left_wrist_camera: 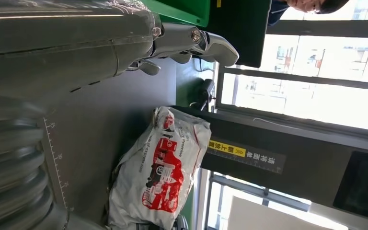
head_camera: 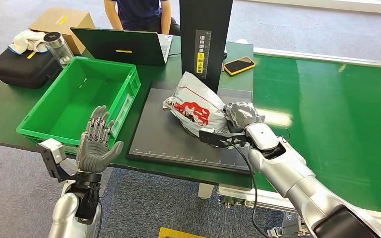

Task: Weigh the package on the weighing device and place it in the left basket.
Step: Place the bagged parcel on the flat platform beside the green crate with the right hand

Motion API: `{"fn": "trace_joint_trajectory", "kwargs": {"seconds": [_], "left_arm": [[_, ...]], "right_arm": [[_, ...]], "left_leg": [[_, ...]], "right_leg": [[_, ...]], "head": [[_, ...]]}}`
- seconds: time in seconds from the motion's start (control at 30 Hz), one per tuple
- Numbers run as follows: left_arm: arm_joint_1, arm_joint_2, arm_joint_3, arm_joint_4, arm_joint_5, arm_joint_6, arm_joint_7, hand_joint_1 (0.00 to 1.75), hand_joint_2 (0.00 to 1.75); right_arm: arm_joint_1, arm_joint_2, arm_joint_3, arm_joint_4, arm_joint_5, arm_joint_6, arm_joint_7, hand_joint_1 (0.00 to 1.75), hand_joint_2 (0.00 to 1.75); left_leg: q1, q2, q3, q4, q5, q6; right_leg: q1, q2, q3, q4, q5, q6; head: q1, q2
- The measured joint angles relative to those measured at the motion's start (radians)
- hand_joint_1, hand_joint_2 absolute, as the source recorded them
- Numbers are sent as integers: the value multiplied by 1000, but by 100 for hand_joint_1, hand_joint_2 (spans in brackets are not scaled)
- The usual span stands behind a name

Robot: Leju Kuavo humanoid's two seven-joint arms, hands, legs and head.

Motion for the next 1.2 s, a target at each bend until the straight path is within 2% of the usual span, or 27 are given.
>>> {"fn": "trace_joint_trajectory", "kwargs": {"seconds": [0.07, 0.1, 0.2, 0.33, 0.47, 0.57, 0.73, 0.9, 1.03, 1.2], "left_arm": [[-2, 0, 0, 0, 1, -4, 2, 0, 175], [-3, 0, -1, 0, 2, -6, 3, 0, 175], [-8, 1, -3, 0, 7, -13, 7, 0, 175], [-16, 3, -4, 0, 12, -19, 13, 0, 175], [-22, 6, -6, 0, 18, -23, 16, 0, 175], [-21, 7, -6, 0, 20, -23, 16, 0, 175], [-16, 7, -6, 0, 16, -23, 17, 0, 175], [-15, 7, -8, 0, 6, -23, 28, 0, 175], [-24, 7, -13, 0, 5, -23, 34, 0, 175], [-35, 7, -25, 3, 6, -23, 34, 0, 175]], "right_arm": [[-3, 0, 4, 22, -14, -48, -52, 25, 175], [-4, 0, 5, 31, -20, -76, -76, 0, 175], [-5, 0, 5, 52, -42, -138, -132, 0, 175], [-5, 4, -2, 68, -94, -127, -177, 0, 0], [-2, 5, -40, 73, -223, 5, -237, 0, 0], [0, 3, -67, 73, -266, 35, -245, 0, 0], [18, -1, -110, 55, -322, -33, -255, 0, 0], [105, -2, -216, -62, -516, -134, -371, 0, 0], [196, -3, -313, -210, -654, -127, -415, 0, 175], [294, -3, -393, -365, -761, -37, -379, 0, 175]], "left_leg": [[0, 0, 0, 0, 0, 0], [0, 0, 0, 0, 0, 0], [0, 0, 0, 0, 0, 0], [0, 0, 0, 0, 0, 0], [0, 0, 0, 0, 0, 0], [0, 0, 0, 0, 0, 0], [0, 0, 0, 0, 0, 0], [0, 0, 0, 0, 0, 0], [0, 0, -1, 0, 0, 0], [0, 0, -1, 0, 0, 0]], "right_leg": [[0, 0, 0, 0, 0, 0], [0, 0, 0, 0, 0, 0], [0, 0, 0, 0, 0, 0], [0, 0, 0, 0, 0, 0], [0, 0, 0, 0, 0, 0], [0, 0, 0, 0, 0, 0], [0, 0, 0, 0, 0, 0], [0, 0, -1, 0, 0, 0], [0, 0, -1, 0, 0, 0], [0, 0, -1, 0, 0, 0]], "head": [[0, 0], [0, 0], [0, 0], [0, 0], [0, 0], [0, 0], [0, 0], [0, 0], [0, 0], [0, 0]]}}
